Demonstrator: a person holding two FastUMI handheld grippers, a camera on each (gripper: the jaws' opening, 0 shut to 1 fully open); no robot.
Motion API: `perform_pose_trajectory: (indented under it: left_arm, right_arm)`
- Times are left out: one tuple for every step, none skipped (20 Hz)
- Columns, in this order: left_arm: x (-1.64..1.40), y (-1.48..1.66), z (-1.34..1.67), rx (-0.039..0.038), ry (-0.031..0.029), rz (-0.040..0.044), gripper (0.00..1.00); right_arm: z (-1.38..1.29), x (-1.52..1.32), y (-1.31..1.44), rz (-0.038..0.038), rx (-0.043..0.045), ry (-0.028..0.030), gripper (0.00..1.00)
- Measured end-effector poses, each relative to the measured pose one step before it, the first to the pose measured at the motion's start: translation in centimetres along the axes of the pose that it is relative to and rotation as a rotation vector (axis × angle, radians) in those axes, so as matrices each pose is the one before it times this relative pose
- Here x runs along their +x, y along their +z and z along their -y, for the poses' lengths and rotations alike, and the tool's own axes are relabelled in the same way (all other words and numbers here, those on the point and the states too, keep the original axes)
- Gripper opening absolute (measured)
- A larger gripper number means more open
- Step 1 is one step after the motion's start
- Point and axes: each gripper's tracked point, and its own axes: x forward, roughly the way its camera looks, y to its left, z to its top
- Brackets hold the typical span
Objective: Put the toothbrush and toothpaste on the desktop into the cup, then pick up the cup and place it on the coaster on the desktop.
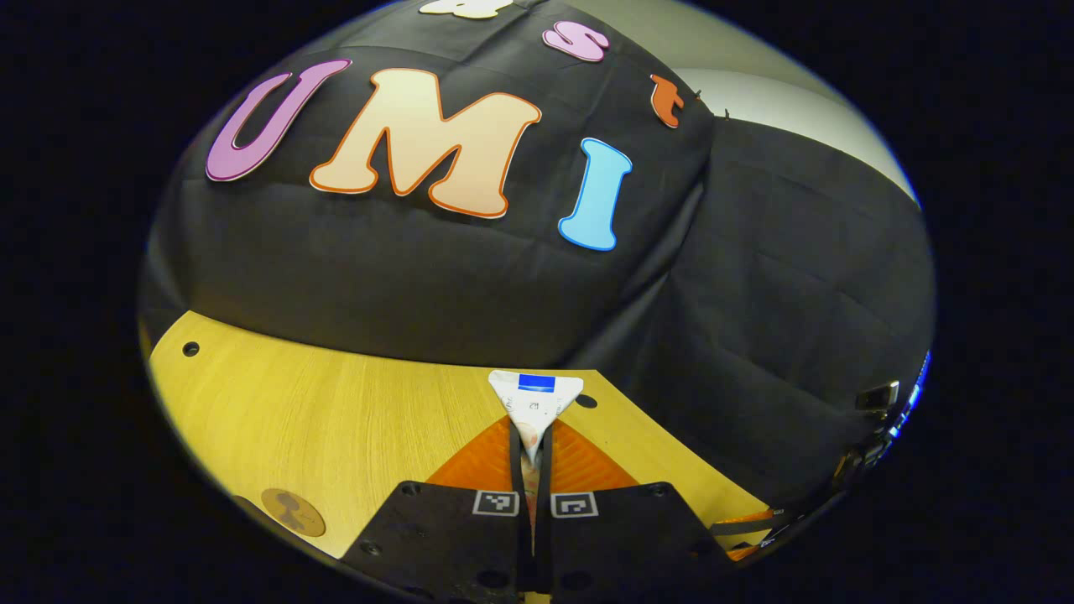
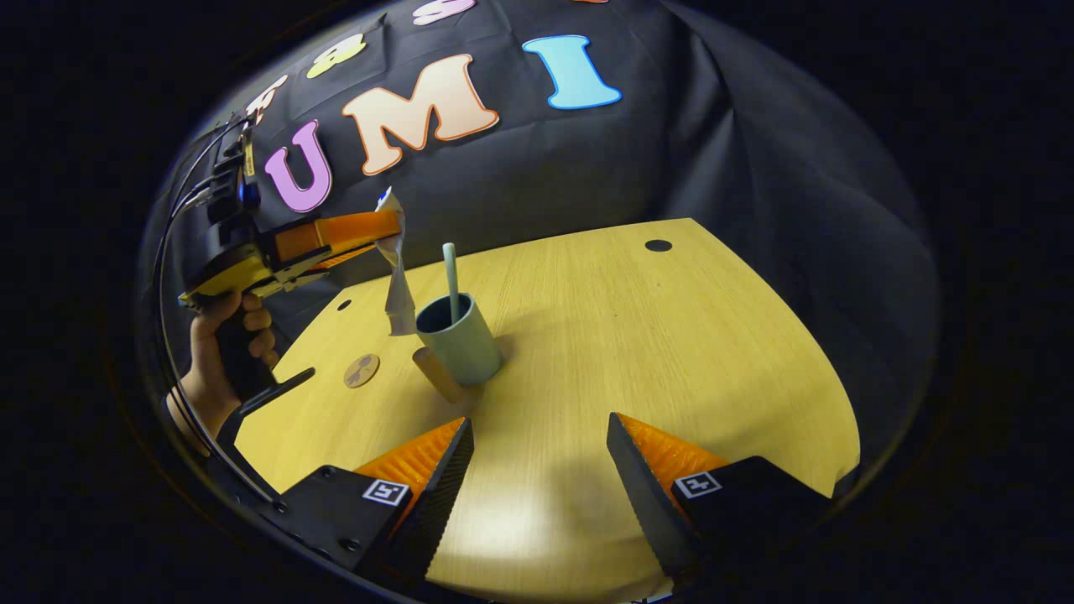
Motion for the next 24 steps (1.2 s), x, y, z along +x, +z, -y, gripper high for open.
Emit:
perform_pose_trajectory:
  left_arm:
    - [0.393,0.129,-0.162,-0.00824,0.01032,0.01603,0.00]
    - [0.420,0.091,-0.289,-0.00090,0.01635,0.00878,0.00]
    - [0.199,0.008,-0.223,-0.00106,0.01263,0.00973,0.00]
    - [0.358,-0.159,-0.107,-0.00175,0.01168,0.00756,0.00]
    - [0.171,-0.250,-0.109,0.00462,0.01034,-0.00539,0.00]
    - [0.284,-0.376,0.038,0.00045,0.00821,-0.00356,0.00]
    - [0.102,-0.618,0.090,0.00307,0.00973,-0.01179,0.00]
    - [0.032,-0.589,-0.048,0.00335,0.01539,-0.01446,0.00]
    - [0.011,-0.525,0.009,-0.00027,0.01077,-0.00960,0.00]
    - [0.004,-0.129,-0.028,0.00515,0.01478,0.00076,0.00]
    - [-0.049,-0.249,0.078,-0.00109,0.00210,-0.00332,0.00]
    - [-0.099,-0.023,0.047,0.00227,0.00830,0.00246,0.00]
    - [-0.096,-0.201,-0.113,0.00223,0.01022,-0.00547,0.00]
    - [-0.021,-0.260,-0.174,0.00635,0.01197,-0.00522,0.00]
    - [-0.029,-0.264,-0.131,0.00292,0.00854,-0.01215,0.02]
    - [-0.276,-0.368,-0.132,-0.00097,0.00516,-0.01108,0.05]
    - [-0.543,-0.305,-0.054,-0.00565,0.00262,-0.00687,0.08]
    - [-0.257,0.098,0.084,-0.01089,-0.00076,0.00278,0.13]
    - [-0.432,0.214,-0.009,-0.00304,0.00132,0.01482,0.22]
    - [-0.759,0.126,-0.077,0.00425,0.00772,0.00756,0.35]
    - [-0.609,0.288,-0.172,0.00976,0.00801,0.01195,0.55]
    - [-0.824,0.118,-0.143,0.00658,0.00621,0.00465,0.67]
    - [-0.737,0.083,-0.281,0.00363,0.00714,0.00050,0.80]
    - [-0.693,-0.145,-0.399,0.00282,0.01031,-0.00295,0.81]
  right_arm:
    - [0.701,-0.225,0.012,-0.00049,-0.00196,-0.00795,0.94]
    - [0.668,-0.221,0.040,0.00088,-0.00021,-0.00716,0.99]
    - [0.682,-0.168,0.062,0.00144,0.00210,-0.00689,0.99]
    - [0.650,-0.056,-0.080,-0.00002,0.00165,-0.00774,0.94]
    - [0.571,-0.038,-0.022,-0.00284,0.00271,-0.00680,0.94]
    - [0.487,0.024,-0.324,-0.00450,0.00381,-0.00490,0.94]
    - [0.303,0.180,0.050,-0.00426,0.00464,-0.00254,0.94]
    - [0.168,0.063,-0.064,-0.00526,0.00361,0.00008,0.94]
    - [0.079,0.209,0.063,-0.00360,0.00067,0.00313,0.94]
    - [-0.043,0.222,0.104,-0.00116,-0.00380,0.00481,0.95]
    - [-0.163,0.215,0.337,0.00148,-0.00737,0.00783,0.94]
    - [-0.269,0.337,0.356,0.00340,-0.01075,0.00857,0.94]
    - [-0.224,0.274,0.402,0.00285,-0.01180,0.00839,0.94]
    - [-0.286,0.200,0.212,0.00291,-0.01070,0.00961,0.99]
    - [-0.265,0.238,0.317,0.00281,-0.00813,0.00887,0.99]
    - [-0.343,0.238,0.196,0.00231,-0.00579,0.00986,0.99]
    - [-0.353,0.208,0.338,0.00161,-0.00441,0.00895,0.99]
    - [-0.353,0.180,0.046,-0.00001,-0.00236,0.01041,0.99]
    - [-0.362,0.206,0.218,-0.00061,-0.00173,0.00943,0.99]
    - [-0.344,0.168,0.157,-0.00114,-0.00123,0.01003,0.99]
    - [-0.536,0.171,0.318,0.00117,0.00118,0.01295,0.99]
    - [-0.719,0.226,0.368,0.00673,0.00129,0.01538,0.99]
    - [-0.616,0.360,0.454,0.00183,-0.00378,0.01503,0.99]
    - [-0.499,0.233,0.279,0.00026,-0.00474,0.00975,0.98]
